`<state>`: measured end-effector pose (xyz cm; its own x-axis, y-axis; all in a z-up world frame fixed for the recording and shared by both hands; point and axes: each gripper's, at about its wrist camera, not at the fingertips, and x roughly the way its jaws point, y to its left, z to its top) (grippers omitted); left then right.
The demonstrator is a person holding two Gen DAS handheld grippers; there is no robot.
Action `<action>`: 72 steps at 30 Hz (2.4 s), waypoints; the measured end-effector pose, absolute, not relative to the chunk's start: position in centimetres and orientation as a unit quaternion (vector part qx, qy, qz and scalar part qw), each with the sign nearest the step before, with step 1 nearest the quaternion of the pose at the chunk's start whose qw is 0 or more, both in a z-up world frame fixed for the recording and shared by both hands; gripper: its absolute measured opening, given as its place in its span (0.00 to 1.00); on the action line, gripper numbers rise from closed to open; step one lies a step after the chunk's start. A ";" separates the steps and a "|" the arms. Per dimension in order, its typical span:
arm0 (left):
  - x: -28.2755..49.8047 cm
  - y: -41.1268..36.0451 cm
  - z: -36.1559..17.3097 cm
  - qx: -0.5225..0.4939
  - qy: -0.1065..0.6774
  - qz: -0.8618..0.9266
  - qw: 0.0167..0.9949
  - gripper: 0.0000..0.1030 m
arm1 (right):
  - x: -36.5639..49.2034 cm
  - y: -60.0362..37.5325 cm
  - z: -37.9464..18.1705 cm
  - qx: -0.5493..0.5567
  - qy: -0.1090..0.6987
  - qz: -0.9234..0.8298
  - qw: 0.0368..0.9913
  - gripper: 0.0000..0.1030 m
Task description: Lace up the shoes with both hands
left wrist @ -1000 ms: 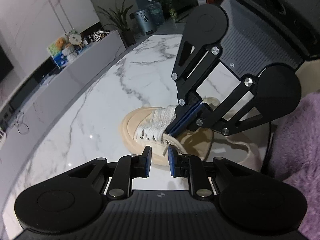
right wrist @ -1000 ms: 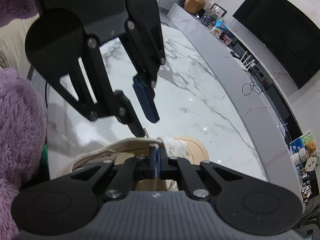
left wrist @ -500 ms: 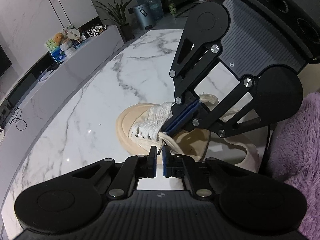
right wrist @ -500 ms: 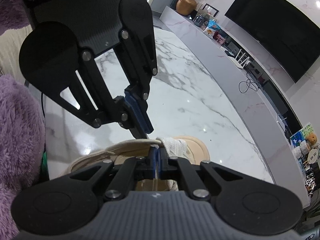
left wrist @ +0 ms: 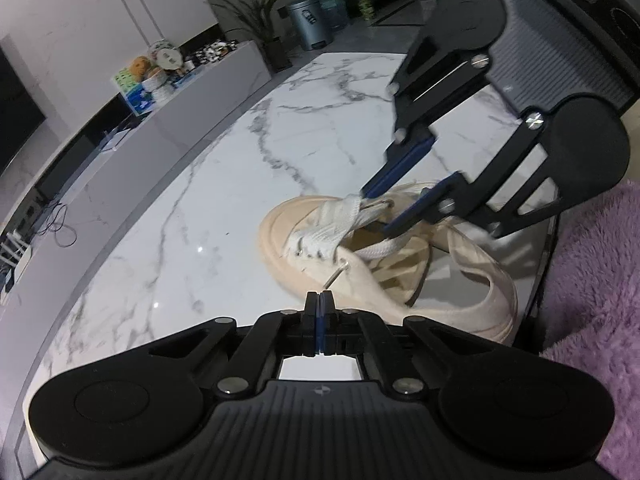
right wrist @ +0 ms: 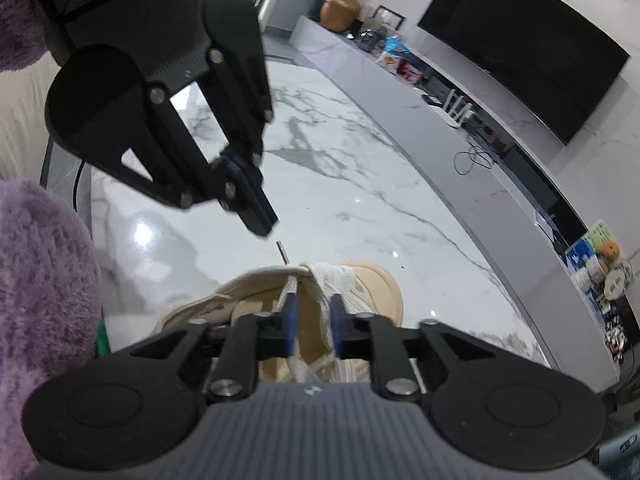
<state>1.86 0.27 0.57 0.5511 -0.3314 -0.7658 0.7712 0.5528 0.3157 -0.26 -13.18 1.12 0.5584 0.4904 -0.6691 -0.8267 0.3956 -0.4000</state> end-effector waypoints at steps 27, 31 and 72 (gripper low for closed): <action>2.8 -2.2 -2.5 0.402 0.297 -0.366 0.785 0.12 | -1.7 -15.6 0.4 -0.327 0.250 0.393 0.822 0.29; 2.9 -2.5 -2.5 0.402 0.297 -0.372 0.782 0.05 | -1.7 -16.2 0.1 -0.316 0.254 0.392 0.826 0.29; -5.5 4.7 4.8 0.302 0.322 -0.239 0.865 0.01 | -4.7 -20.2 4.3 0.015 0.296 0.123 0.947 0.49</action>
